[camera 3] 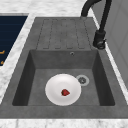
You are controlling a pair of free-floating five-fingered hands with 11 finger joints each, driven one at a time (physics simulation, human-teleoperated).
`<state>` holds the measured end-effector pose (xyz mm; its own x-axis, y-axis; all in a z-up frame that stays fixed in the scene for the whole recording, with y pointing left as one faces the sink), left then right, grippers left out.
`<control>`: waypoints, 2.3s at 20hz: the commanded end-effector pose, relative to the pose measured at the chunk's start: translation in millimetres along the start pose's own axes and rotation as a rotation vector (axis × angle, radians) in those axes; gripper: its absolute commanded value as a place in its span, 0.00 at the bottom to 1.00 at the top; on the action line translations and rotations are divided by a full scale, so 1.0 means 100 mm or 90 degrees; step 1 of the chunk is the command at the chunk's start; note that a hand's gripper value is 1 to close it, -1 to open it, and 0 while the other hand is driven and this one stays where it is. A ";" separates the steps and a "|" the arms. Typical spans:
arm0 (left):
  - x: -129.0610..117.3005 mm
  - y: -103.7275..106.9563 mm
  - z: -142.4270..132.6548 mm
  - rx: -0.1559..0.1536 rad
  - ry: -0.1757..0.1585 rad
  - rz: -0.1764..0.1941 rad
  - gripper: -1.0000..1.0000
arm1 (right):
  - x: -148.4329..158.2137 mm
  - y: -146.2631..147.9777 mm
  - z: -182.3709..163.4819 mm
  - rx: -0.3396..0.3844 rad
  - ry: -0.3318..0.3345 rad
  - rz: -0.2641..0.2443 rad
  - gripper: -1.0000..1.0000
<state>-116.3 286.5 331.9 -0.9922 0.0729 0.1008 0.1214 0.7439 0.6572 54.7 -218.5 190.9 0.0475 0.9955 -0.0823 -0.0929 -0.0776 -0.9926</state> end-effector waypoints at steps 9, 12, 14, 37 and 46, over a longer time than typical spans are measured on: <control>-0.24 -0.15 -0.15 -0.112 0.001 -0.019 0.00 | 0.00 0.00 0.00 0.000 0.000 0.000 0.50; -0.29 -0.18 -0.18 -0.123 0.000 -0.027 0.00 | 0.00 0.00 0.00 0.000 0.000 0.000 0.50; -0.31 -0.21 -0.18 -0.129 0.002 -0.031 0.00 | 0.00 0.00 0.00 0.000 0.000 0.000 0.50; -0.61 -0.46 -0.34 -0.237 0.019 -0.050 0.00 | 0.00 0.00 0.00 0.000 0.000 0.000 0.50; -0.73 -0.56 -0.40 -0.280 0.025 -0.059 0.00 | 0.00 0.00 0.00 0.000 0.000 0.000 0.50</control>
<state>-53.1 217.0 318.7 -0.9956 0.0038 0.0934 0.0830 0.4960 0.8644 54.7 -218.5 190.9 0.0475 0.9955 -0.0823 -0.0929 -0.0776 -0.9926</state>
